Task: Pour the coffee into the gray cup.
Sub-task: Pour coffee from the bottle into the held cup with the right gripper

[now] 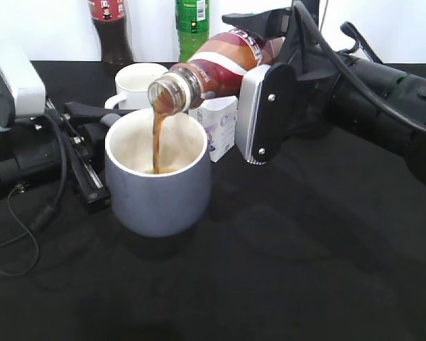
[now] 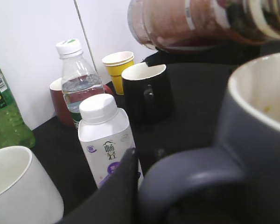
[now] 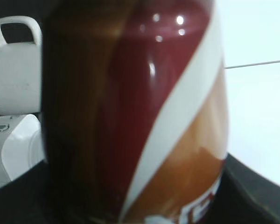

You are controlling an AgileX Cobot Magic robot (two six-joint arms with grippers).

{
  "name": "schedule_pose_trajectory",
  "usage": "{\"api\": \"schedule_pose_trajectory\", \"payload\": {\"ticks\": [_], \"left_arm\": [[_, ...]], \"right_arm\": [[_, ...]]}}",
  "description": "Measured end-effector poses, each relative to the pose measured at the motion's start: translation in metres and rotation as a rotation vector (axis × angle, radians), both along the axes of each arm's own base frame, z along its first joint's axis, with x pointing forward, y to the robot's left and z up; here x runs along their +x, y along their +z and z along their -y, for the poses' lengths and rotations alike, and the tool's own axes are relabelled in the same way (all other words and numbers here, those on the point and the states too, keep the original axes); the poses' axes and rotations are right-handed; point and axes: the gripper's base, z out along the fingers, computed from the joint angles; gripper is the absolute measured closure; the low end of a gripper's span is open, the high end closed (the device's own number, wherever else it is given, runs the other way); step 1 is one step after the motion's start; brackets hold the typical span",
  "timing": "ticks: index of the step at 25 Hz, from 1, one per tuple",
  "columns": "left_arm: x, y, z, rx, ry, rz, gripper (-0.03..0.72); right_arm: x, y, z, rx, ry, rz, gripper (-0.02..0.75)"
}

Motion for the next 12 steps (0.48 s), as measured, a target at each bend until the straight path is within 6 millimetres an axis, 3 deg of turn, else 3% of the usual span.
{"api": "schedule_pose_trajectory", "payload": {"ticks": [12], "left_arm": [[0.0000, -0.0002, 0.0000, 0.002, 0.000, -0.001, 0.624]], "right_arm": [[0.0001, 0.0003, 0.0001, -0.013, -0.002, 0.018, 0.202]]}}
